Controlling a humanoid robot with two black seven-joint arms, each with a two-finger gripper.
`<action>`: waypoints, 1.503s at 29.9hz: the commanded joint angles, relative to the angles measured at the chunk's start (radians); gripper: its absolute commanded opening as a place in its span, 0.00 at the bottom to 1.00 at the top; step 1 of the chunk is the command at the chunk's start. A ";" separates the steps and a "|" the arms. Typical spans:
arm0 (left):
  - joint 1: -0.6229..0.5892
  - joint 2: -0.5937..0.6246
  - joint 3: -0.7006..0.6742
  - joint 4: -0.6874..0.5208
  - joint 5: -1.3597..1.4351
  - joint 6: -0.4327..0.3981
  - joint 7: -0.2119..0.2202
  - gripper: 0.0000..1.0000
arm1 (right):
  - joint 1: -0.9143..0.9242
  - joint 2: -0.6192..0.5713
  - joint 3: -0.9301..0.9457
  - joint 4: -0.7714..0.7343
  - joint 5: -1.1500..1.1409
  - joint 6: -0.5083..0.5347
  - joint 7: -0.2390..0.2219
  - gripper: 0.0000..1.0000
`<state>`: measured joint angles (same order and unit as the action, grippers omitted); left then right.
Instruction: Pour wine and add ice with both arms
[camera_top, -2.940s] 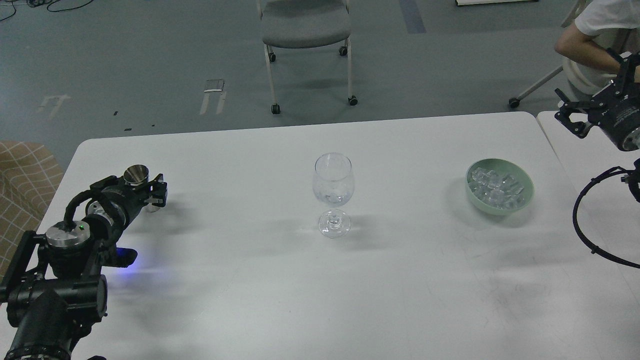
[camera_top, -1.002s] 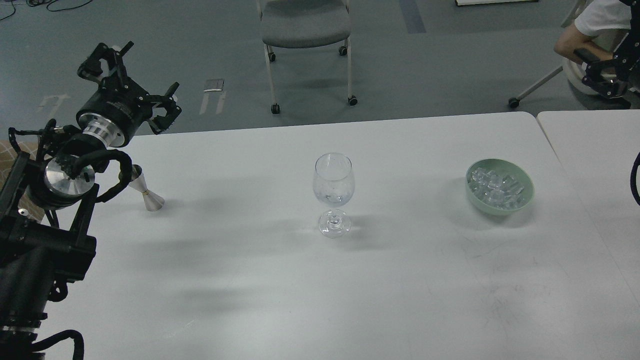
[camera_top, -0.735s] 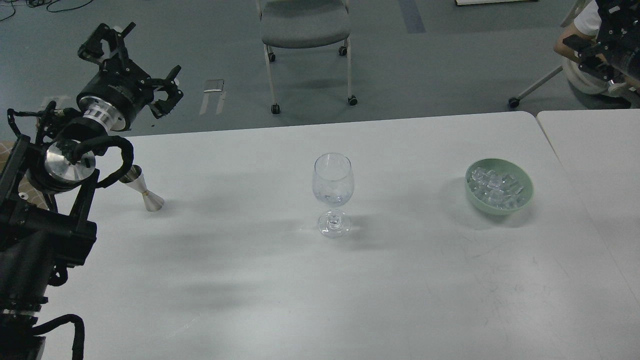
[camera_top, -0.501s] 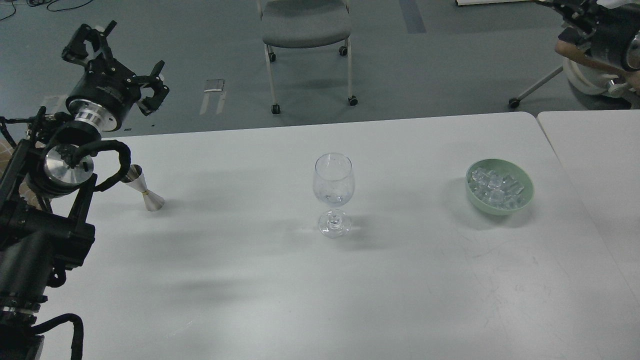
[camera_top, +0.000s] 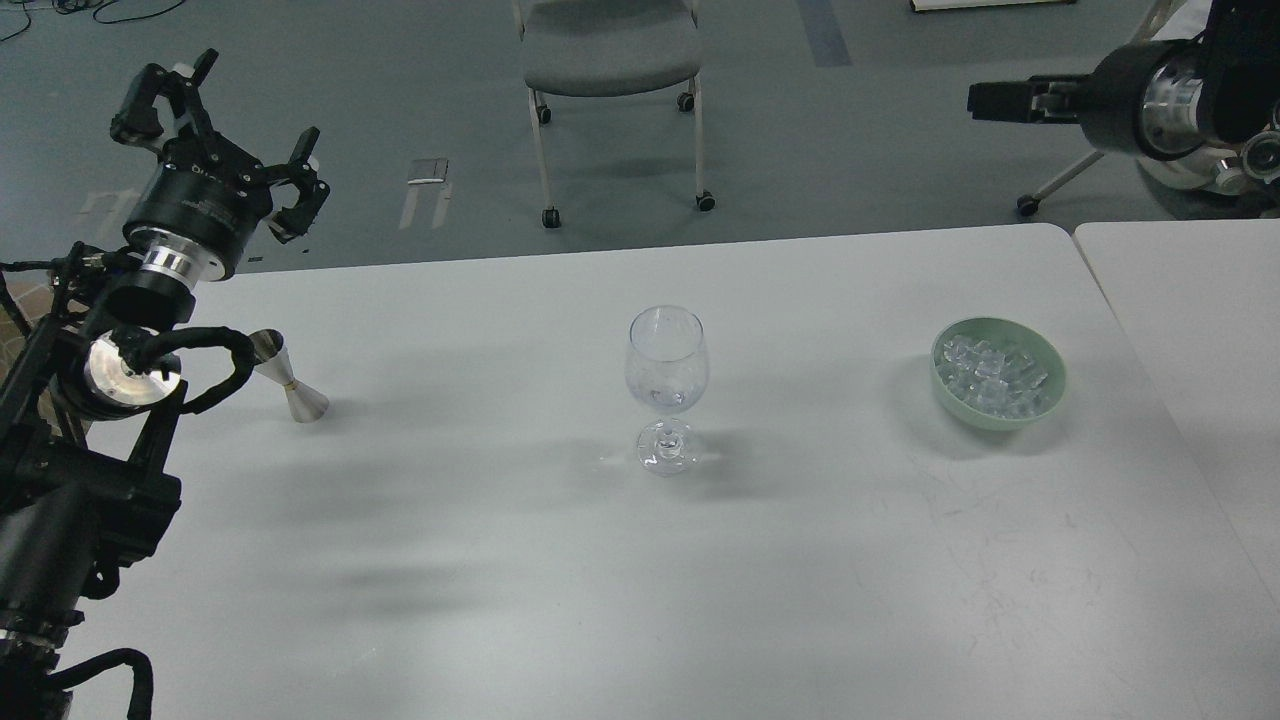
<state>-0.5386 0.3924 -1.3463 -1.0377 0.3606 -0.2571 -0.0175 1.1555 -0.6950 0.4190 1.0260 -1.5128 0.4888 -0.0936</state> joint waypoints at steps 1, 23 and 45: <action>0.000 -0.007 0.047 -0.001 0.003 0.007 -0.004 0.98 | -0.028 -0.009 -0.097 0.037 -0.004 0.000 -0.006 1.00; 0.055 0.008 0.047 -0.013 -0.008 -0.025 -0.027 0.98 | -0.263 -0.046 -0.121 0.154 -0.164 0.000 -0.074 0.85; 0.072 0.034 0.021 -0.009 -0.023 -0.025 -0.036 0.98 | -0.295 0.000 -0.121 0.132 -0.173 0.000 -0.097 0.71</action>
<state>-0.4670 0.4275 -1.3253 -1.0502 0.3369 -0.2828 -0.0537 0.8622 -0.6988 0.2979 1.1596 -1.6871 0.4885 -0.1775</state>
